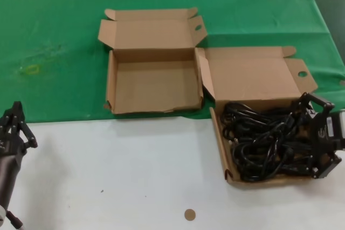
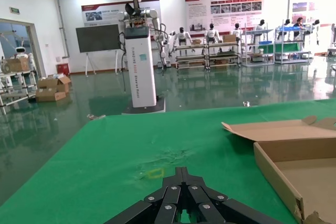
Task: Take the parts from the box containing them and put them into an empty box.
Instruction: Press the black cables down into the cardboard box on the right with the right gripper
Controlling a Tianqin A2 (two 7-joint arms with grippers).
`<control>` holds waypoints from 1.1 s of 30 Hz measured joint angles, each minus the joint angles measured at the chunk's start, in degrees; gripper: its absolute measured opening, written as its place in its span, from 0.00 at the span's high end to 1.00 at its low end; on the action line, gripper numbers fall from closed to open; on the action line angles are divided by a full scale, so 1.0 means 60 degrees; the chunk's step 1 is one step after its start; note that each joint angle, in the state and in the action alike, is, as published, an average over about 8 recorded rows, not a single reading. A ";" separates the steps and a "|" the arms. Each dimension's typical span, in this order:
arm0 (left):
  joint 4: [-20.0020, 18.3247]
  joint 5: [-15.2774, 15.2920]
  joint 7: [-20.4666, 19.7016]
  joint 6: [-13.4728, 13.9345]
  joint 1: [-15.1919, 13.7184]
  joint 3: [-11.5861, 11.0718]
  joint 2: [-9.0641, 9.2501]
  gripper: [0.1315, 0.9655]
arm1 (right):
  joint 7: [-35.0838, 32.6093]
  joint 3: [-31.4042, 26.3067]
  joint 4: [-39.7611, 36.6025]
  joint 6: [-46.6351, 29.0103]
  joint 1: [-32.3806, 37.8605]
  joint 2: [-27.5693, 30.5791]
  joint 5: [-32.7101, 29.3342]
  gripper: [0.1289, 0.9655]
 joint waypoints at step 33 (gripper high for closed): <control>0.0000 0.0001 -0.0005 0.0000 0.0000 0.0000 0.0000 0.99 | -0.0163 -0.0557 -0.1628 -0.1721 0.1785 -0.1541 -0.1890 0.58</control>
